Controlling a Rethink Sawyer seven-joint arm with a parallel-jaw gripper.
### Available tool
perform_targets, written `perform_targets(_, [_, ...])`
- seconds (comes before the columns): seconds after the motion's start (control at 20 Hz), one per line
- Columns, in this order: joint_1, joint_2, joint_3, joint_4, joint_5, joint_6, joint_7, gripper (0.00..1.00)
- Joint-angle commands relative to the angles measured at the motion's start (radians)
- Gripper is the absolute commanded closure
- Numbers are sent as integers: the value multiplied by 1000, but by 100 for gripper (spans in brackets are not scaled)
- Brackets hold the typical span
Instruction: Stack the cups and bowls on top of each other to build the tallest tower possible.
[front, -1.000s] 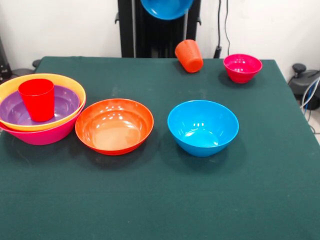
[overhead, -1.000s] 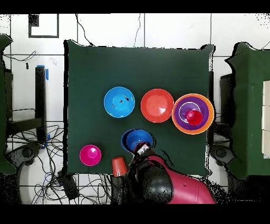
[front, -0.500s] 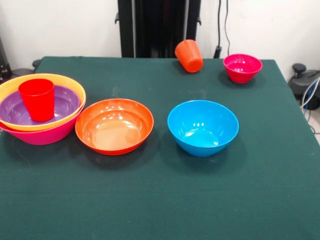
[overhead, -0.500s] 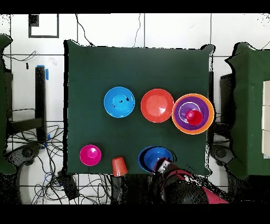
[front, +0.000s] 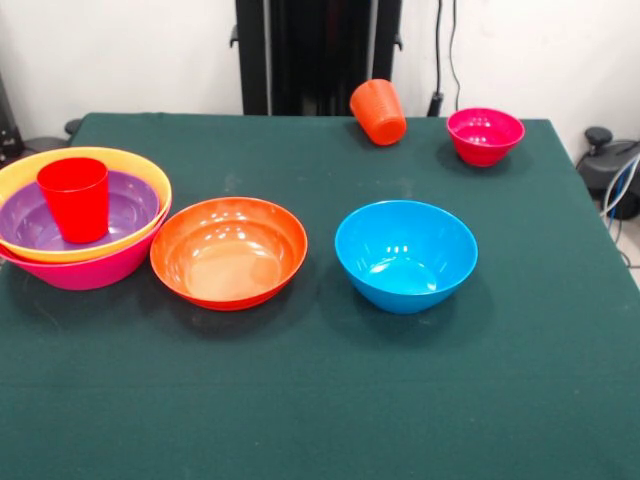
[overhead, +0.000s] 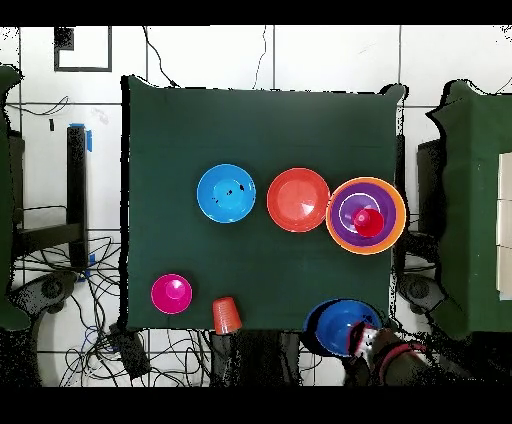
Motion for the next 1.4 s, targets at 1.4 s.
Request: perform_targets(1.4, [-226,622,310,-525,-365,127,-668,100])
